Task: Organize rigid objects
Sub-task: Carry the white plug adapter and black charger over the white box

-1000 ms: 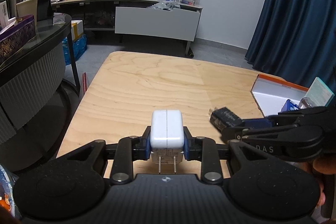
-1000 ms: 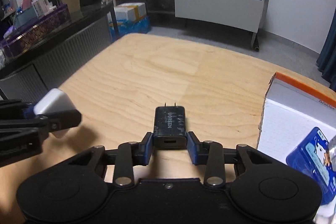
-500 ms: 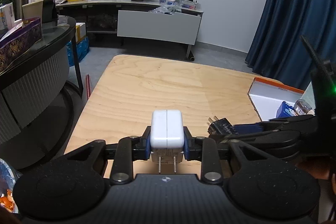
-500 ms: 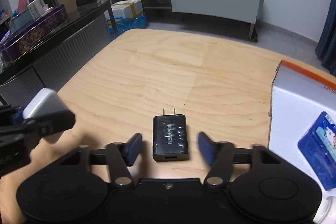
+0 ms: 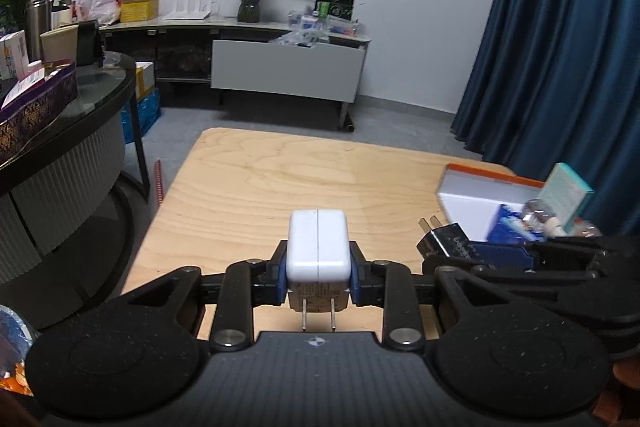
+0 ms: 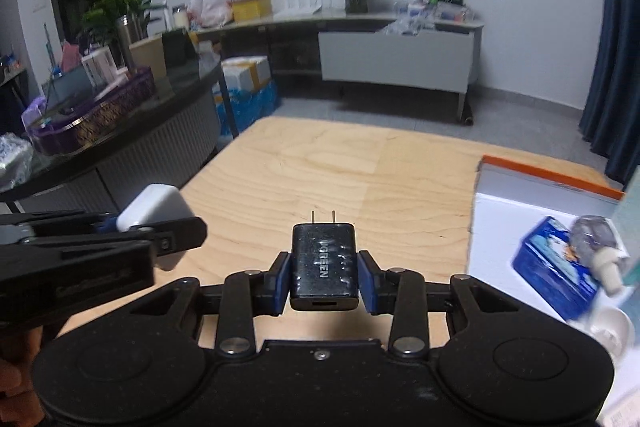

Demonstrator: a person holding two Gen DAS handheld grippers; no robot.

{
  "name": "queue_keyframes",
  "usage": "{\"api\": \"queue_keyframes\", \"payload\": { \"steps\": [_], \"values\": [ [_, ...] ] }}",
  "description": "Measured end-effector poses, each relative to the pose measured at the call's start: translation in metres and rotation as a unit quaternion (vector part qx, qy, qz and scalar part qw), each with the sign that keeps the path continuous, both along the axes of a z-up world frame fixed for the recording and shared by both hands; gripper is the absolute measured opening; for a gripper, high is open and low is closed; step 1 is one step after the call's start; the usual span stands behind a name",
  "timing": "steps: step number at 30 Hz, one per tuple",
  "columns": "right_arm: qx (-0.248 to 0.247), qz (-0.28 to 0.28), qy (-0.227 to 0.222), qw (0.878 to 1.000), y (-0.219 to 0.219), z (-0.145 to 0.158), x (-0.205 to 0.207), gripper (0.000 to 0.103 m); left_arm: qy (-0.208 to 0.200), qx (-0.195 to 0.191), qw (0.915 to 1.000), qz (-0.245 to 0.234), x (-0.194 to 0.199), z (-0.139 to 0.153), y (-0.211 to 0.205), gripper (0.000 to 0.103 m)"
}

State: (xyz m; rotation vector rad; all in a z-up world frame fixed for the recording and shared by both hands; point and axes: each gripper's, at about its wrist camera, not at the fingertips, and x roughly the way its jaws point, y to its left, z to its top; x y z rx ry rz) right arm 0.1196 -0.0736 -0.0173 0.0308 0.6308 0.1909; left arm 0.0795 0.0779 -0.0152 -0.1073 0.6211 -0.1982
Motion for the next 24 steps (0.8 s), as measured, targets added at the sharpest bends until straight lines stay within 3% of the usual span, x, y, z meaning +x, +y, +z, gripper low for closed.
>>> {"api": "queue_keyframes", "payload": {
  "steps": [11,24],
  "values": [
    [0.006,-0.042,-0.047,0.998,-0.026,0.024,-0.072,0.043,-0.024,-0.003,0.9986,-0.047,-0.040,0.014,-0.033,0.029],
    [0.007,-0.095,-0.081,0.992,-0.060,0.031,-0.128,0.043,-0.046,-0.003,0.9938,-0.101,-0.065,0.021,-0.060,0.029]
  ]
}}
